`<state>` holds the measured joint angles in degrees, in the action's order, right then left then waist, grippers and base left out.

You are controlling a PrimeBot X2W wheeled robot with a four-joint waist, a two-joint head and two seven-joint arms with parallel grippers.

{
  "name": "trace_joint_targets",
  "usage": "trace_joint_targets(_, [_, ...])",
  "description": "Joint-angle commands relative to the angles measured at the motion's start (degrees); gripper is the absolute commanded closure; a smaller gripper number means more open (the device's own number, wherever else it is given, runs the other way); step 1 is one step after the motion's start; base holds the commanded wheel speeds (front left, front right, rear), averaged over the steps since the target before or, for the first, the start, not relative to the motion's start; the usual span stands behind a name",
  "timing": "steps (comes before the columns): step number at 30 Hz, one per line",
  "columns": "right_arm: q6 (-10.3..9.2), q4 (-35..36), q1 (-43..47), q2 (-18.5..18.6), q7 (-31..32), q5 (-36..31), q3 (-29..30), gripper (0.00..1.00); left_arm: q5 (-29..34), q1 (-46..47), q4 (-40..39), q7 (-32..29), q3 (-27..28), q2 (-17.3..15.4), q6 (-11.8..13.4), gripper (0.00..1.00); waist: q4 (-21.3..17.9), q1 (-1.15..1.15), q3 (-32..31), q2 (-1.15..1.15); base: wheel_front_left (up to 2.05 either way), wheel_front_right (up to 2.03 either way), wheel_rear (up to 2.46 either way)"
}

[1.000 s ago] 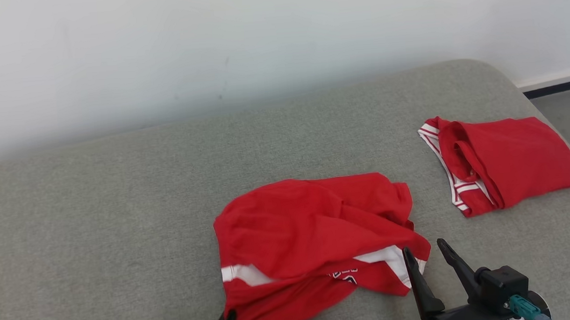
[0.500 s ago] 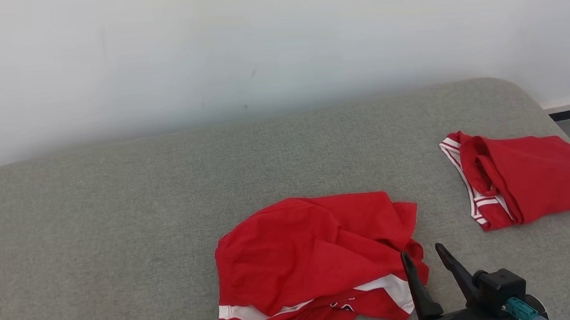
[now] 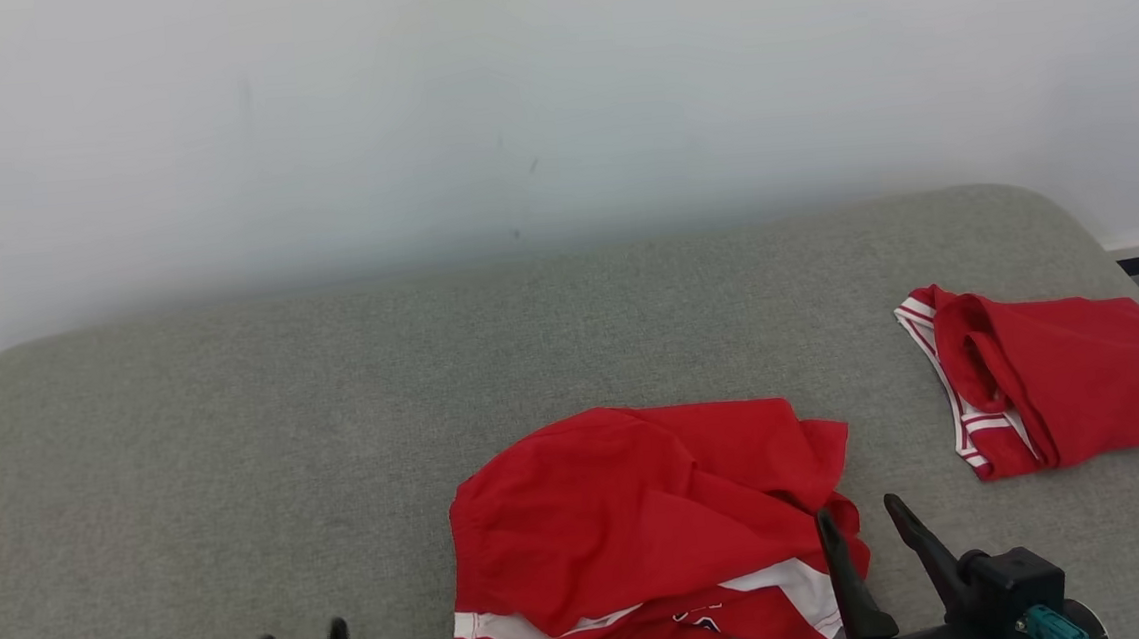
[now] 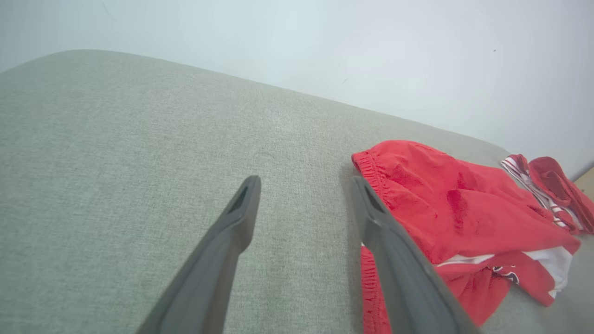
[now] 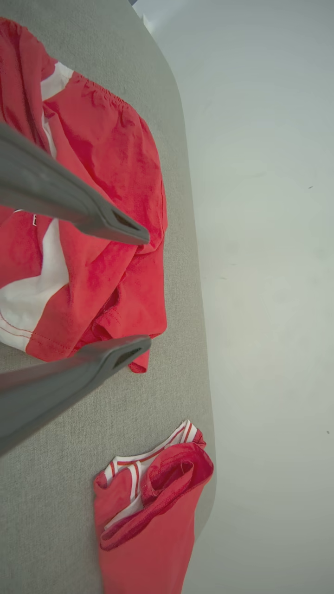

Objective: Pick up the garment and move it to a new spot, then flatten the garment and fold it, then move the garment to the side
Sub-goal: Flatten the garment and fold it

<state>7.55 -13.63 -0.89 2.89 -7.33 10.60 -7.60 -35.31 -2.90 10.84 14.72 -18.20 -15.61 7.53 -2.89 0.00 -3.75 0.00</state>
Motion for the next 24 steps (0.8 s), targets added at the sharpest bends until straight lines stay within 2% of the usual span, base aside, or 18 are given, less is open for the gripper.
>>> trace_joint_targets(1, [-0.16,0.3,0.8,0.0,-0.5,-0.5,0.4,0.00,1.1,-0.7,-1.3,0.4,1.8,-0.1,0.2,0.00,0.3,0.00,-0.4,0.00,0.00,0.00,0.00])
trace_joint_targets(6, [-0.16,-0.2,1.0,0.1,-1.3,-1.3,1.9,0.00,7.1,-1.9,-7.0,0.4,9.2,2.7,-0.5,0.00,0.8,0.00,-1.2,0.00,0.00,0.00,0.00])
trace_joint_targets(11, [-0.16,-0.5,1.3,0.0,-1.9,-1.6,3.4,0.00,11.3,-2.3,-9.1,0.4,13.8,5.7,-3.0,0.00,1.4,0.00,-1.7,0.00,0.00,0.00,0.00])
trace_joint_targets(18, [-0.16,-1.9,1.7,0.4,-2.7,-1.8,3.0,0.00,15.4,-3.6,-5.8,0.4,15.1,7.7,-5.6,0.00,1.7,0.00,-3.0,0.00,0.00,0.00,0.00])
trace_joint_targets(24, [-0.16,-2.6,2.1,0.3,-2.5,-1.9,2.8,0.00,17.4,-4.3,-2.9,0.4,15.6,8.9,-6.9,0.00,2.2,0.00,-4.1,0.00,0.00,0.00,0.00])
